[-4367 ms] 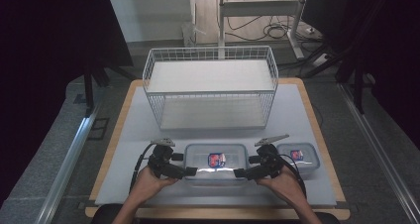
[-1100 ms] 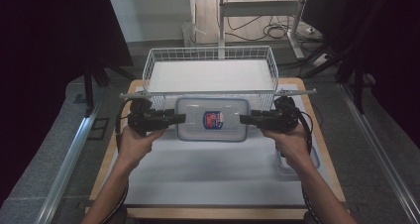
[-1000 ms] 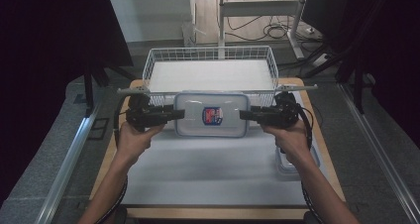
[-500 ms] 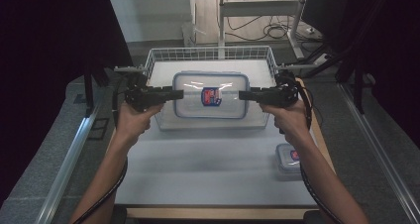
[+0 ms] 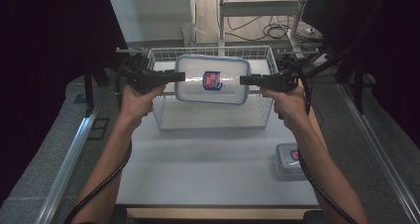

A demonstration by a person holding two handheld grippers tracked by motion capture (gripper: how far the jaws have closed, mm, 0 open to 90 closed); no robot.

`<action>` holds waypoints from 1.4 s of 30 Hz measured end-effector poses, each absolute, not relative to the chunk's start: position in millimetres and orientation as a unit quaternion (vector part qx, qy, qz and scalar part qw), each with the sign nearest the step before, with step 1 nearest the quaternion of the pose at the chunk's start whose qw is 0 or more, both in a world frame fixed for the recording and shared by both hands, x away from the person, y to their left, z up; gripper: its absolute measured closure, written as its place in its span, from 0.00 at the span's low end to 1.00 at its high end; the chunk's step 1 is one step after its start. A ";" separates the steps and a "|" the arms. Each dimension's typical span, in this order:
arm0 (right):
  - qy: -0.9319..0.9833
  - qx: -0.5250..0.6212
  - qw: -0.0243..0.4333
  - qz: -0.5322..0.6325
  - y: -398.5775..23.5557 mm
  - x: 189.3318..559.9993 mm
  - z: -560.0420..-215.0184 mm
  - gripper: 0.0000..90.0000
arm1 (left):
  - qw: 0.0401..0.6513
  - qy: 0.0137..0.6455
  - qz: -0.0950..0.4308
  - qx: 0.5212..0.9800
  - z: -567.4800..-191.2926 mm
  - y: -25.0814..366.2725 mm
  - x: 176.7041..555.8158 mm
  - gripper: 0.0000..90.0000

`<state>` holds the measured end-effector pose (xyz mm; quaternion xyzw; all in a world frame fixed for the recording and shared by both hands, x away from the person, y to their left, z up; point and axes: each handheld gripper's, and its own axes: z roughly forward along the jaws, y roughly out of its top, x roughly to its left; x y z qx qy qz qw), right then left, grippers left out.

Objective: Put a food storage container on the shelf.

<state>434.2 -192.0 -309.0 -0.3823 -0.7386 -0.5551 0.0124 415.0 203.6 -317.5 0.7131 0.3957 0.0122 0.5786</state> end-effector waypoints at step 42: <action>-0.732 -0.409 0.012 -0.545 -181.8 496.6 -295.6 0.53 | 0.566 0.436 0.009 0.699 -314.9 204.5 457.6 0.56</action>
